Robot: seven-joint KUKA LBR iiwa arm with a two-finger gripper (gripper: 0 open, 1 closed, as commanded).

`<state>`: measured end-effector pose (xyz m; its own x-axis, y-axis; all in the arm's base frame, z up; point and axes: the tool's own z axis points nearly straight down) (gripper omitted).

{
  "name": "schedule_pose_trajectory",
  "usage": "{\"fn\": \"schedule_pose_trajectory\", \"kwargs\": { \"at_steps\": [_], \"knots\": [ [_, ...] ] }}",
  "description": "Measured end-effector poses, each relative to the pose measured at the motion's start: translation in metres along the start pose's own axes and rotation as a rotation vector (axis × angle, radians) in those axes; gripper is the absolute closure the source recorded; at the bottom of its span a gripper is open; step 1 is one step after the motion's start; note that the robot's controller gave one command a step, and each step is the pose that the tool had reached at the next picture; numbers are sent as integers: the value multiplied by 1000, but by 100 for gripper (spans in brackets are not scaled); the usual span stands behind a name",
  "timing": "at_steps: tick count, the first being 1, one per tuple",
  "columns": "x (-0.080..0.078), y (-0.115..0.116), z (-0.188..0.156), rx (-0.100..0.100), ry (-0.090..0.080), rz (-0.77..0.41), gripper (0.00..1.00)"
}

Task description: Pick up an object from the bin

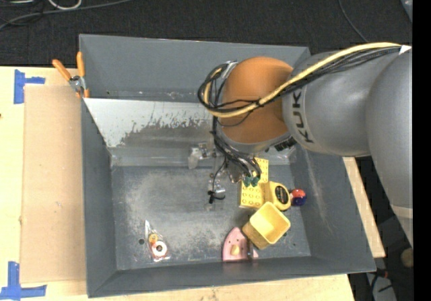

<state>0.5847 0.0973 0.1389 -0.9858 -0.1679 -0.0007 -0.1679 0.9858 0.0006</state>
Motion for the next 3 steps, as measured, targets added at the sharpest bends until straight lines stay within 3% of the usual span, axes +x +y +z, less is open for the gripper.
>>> {"fn": "schedule_pose_trajectory", "kwargs": {
  "at_steps": [1,2,3],
  "knots": [
    [4,3,-36,-1,0,-184,0],
    [-4,18,-40,-1,3,-40,0],
    [-13,46,-36,-2,-2,-148,0]
  ]
}}
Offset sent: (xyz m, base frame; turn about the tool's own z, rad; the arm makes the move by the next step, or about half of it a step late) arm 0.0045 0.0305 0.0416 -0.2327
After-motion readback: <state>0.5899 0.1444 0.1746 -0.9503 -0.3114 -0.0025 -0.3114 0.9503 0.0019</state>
